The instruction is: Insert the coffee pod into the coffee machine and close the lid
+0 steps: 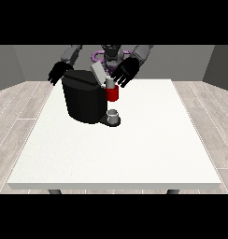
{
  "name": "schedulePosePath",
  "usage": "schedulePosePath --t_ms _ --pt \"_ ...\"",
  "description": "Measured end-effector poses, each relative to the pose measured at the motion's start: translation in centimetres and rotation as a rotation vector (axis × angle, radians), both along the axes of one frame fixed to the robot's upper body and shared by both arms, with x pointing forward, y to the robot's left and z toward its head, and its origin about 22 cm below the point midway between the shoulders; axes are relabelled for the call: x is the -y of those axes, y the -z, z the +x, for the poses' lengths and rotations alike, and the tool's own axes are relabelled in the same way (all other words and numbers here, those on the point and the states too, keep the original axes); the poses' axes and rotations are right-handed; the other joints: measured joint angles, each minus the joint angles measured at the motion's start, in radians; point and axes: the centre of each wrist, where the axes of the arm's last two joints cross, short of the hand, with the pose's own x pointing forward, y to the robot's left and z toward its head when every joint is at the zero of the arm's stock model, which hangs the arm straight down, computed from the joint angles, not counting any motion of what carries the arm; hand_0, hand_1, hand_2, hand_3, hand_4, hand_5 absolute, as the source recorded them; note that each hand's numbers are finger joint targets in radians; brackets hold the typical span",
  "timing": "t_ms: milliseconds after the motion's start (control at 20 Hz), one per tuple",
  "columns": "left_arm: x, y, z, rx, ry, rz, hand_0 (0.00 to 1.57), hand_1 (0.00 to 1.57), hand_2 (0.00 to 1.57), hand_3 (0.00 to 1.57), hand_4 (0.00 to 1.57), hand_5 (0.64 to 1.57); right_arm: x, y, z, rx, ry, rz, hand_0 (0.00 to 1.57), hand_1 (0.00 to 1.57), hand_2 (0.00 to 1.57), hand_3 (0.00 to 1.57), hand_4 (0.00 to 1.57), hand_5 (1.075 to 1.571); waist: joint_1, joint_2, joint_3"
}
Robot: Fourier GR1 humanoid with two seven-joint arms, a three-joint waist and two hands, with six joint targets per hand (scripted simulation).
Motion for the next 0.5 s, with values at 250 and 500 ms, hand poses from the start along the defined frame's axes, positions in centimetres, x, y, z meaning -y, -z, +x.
schedulePosePath --t_ms 250,500 --pt "-0.3 -0.5 0.0 -0.001 0.003 0.008 1.19 1.19 1.25 1.18 0.49 1.571 -0.3 0.1 -0.1 0.004 0.010 0.004 0.00 0.00 0.00 0.00 0.45 1.571 0.007 0.009 -0.0001" --pt "-1.1 -0.2 0.0 0.002 -0.002 0.010 1.23 1.23 1.27 1.18 0.48 1.571 -0.1 0.3 -0.3 0.010 0.010 -0.001 0.00 0.00 0.00 0.00 0.44 1.571 0.008 0.018 0.0008"
